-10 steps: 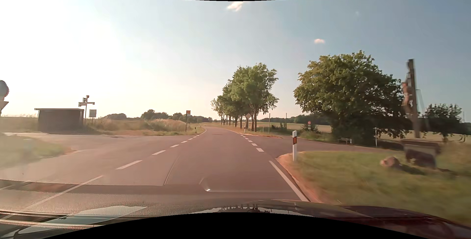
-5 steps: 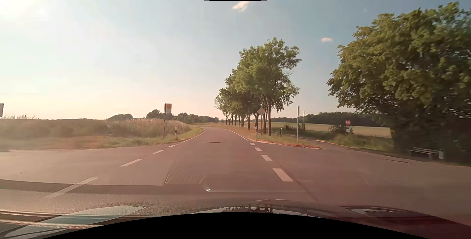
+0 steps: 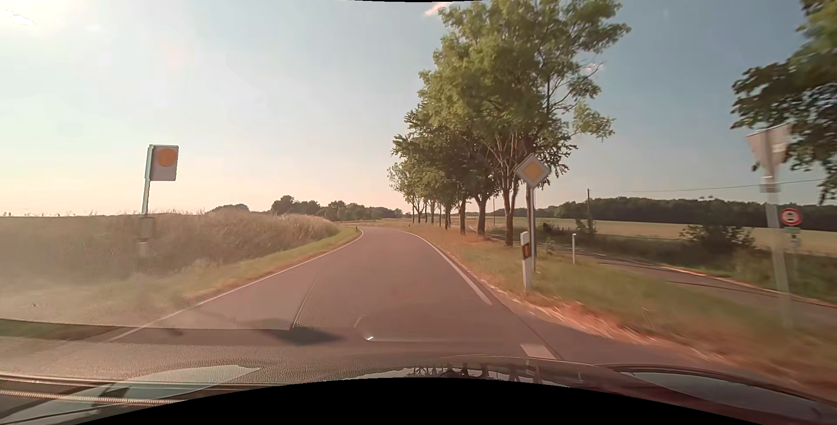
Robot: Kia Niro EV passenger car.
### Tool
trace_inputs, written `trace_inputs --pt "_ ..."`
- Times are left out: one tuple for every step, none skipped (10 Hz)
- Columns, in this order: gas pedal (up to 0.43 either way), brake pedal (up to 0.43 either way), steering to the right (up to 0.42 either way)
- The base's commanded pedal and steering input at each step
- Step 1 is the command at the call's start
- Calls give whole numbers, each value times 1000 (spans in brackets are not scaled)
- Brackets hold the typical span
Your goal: Follow the waypoints while adhering to traffic rules and regulations
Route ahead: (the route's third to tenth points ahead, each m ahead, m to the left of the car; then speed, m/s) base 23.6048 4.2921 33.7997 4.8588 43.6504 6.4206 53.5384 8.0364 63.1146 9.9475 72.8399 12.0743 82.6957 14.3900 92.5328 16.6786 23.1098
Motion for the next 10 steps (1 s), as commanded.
trace_inputs --pt "260 0 -20" --pt "260 0 -20" --pt "260 0 -22" --pt "248 0 -24" --pt "240 0 -24" --pt "228 0 -24" --pt "228 0 -23" --pt "228 0 -21" --pt "228 0 -21" --pt "228 0 -20"
